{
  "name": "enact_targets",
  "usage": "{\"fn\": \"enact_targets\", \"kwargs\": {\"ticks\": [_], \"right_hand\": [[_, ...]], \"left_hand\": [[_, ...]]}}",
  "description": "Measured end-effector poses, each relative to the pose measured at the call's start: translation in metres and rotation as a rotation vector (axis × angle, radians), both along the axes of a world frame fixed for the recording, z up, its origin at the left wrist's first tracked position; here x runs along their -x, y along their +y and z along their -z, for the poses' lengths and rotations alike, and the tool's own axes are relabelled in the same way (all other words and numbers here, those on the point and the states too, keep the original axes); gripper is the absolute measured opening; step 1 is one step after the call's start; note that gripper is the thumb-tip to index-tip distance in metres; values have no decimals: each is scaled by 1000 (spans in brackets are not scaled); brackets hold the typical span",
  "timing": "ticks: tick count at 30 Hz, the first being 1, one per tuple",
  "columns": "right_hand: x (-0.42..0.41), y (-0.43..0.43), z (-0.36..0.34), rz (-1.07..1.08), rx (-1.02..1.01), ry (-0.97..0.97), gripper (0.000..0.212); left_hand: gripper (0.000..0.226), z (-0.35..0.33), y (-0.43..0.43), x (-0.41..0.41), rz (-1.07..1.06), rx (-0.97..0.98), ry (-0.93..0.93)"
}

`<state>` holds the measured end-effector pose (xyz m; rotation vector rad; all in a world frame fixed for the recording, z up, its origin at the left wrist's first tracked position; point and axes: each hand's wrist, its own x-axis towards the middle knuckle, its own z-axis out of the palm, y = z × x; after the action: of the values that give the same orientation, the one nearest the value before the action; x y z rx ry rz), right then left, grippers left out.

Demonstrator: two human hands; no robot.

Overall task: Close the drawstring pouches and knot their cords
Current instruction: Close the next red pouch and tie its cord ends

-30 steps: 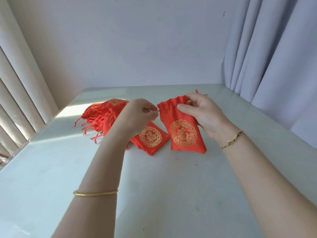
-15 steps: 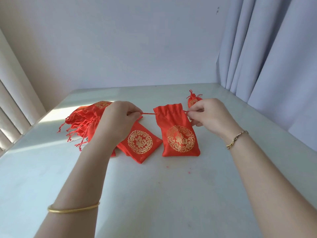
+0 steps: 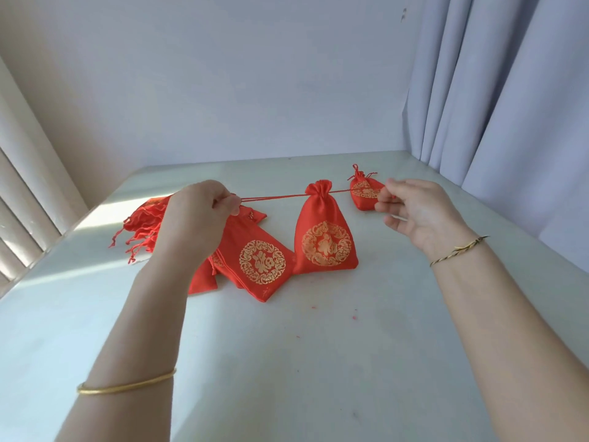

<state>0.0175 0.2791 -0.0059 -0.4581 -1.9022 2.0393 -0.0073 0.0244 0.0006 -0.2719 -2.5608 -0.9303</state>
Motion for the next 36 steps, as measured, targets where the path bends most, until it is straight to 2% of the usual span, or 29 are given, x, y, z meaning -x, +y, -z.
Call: {"fn": "enact_targets", "kwargs": {"ticks": [2, 3, 4, 5, 7, 8, 10, 13, 16, 23, 26, 30, 32, 36], "right_hand": [[1, -3, 3, 59, 20, -6, 28], [1, -5, 3, 59, 18, -10, 28], [1, -8, 2, 38, 23, -13, 27], [1, -10, 0, -1, 41, -14, 26], [-2, -15, -7, -90, 96, 6, 24], [-4, -17, -11, -131, 117, 30, 25], [-8, -25, -19, -221, 130, 95, 26], [-16, -39, -31, -332, 62, 204, 27], [-23, -50, -39, -387, -67, 284, 28], [-28, -69, -39, -398, -260, 377, 27], [-28, -69, -39, -382, -276, 381, 29], [-26, -62, -41, -491, -203, 210, 39], [-27, -61, -39, -573, -237, 153, 32], [-27, -60, -35, -614, -292, 164, 13]], "left_hand": [[21, -2, 1, 0, -33, 29, 6], [22, -3, 3, 1, -40, -44, -8], [23, -6, 5, 0, -23, -225, -47], [25, -11, 8, -2, 41, -494, -111], [30, -21, 11, -9, 293, -1007, -268], [31, -25, 13, -12, 416, -1146, -332], [32, -28, 16, -16, 548, -1243, -397], [25, -28, 24, -20, 572, -1155, -421], [12, -25, 29, -25, 562, -942, -410], [7, -23, 35, -32, 576, -538, -420], [14, -25, 37, -33, 551, -544, -366], [19, -30, 38, -36, 590, -678, -364], [24, -29, 38, -35, 610, -730, -377], [22, -27, 37, -32, 596, -751, -385]]}}
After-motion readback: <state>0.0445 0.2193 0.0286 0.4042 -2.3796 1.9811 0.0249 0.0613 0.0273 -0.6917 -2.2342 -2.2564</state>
